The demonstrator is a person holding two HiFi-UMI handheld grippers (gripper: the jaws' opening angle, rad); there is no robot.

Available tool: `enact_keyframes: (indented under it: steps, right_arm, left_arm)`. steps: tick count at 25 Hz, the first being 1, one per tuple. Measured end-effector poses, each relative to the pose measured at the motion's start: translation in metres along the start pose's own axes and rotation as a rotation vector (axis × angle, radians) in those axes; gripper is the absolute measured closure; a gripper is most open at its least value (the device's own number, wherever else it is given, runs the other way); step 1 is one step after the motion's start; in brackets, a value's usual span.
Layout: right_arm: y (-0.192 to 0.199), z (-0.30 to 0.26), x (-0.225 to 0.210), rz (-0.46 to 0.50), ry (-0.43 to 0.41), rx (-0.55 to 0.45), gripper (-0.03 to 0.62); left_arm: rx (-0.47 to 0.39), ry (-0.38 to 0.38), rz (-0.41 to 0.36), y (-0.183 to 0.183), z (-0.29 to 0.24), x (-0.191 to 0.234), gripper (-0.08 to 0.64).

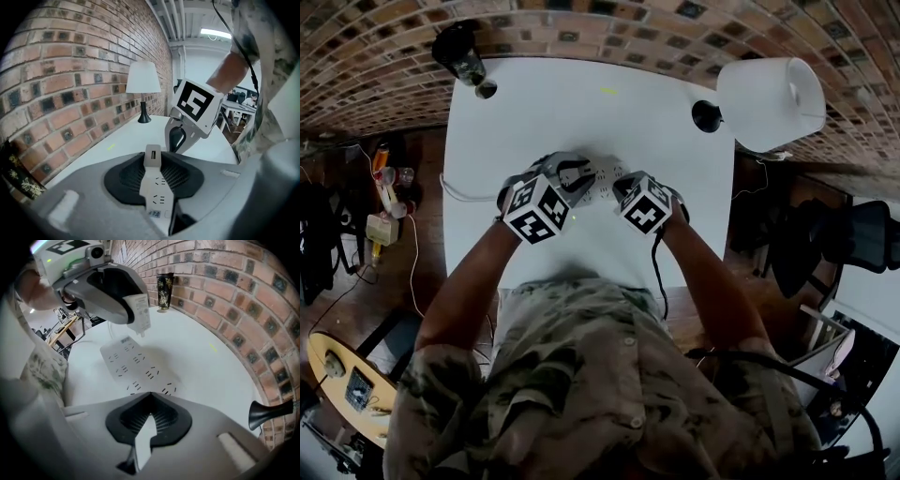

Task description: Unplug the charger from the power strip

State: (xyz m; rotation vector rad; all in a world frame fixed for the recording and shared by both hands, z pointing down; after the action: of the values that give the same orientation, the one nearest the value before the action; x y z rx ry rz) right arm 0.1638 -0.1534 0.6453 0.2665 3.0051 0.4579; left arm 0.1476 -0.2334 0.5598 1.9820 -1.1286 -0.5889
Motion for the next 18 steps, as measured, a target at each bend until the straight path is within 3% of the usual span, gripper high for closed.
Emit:
enact_keyframes:
  steps: [6,10,14,18]
  right_arm:
    - [0.003,0.000,-0.003,0.016,0.004,-0.062,0.588]
    - [0.006,0.011,-0.001,0.034,0.044,-0.190,0.588]
    - [0.007,0.048,0.006,0.116,0.083,-0.338,0.586]
    - [0.037,0.098,0.028,0.164,0.021,-0.453,0.584]
  left_arm:
    - [-0.029,-0.097,0.101,-0.001,0.030,0.005,0.449]
    - [-0.043,-0.214,0.154,-0.006,0.061,0.004,0.449]
    - [-0.082,-0.344,0.246,-0.024,0.097,-0.010,0.449]
    - [-0.152,-0.468,0.353,-0.052,0.126,-0.055,0.449]
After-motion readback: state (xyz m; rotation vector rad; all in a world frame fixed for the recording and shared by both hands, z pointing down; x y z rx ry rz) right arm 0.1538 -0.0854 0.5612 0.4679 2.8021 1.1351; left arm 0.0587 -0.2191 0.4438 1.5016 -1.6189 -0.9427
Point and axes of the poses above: the fingertips, and each gripper's own axes: z backward along the fingers, x to its left, y out of its underside, the point moved 2 cm from there along z, backward along the fingers, and after that the axes turned 1 degree about -x, right-handed, at the moved point
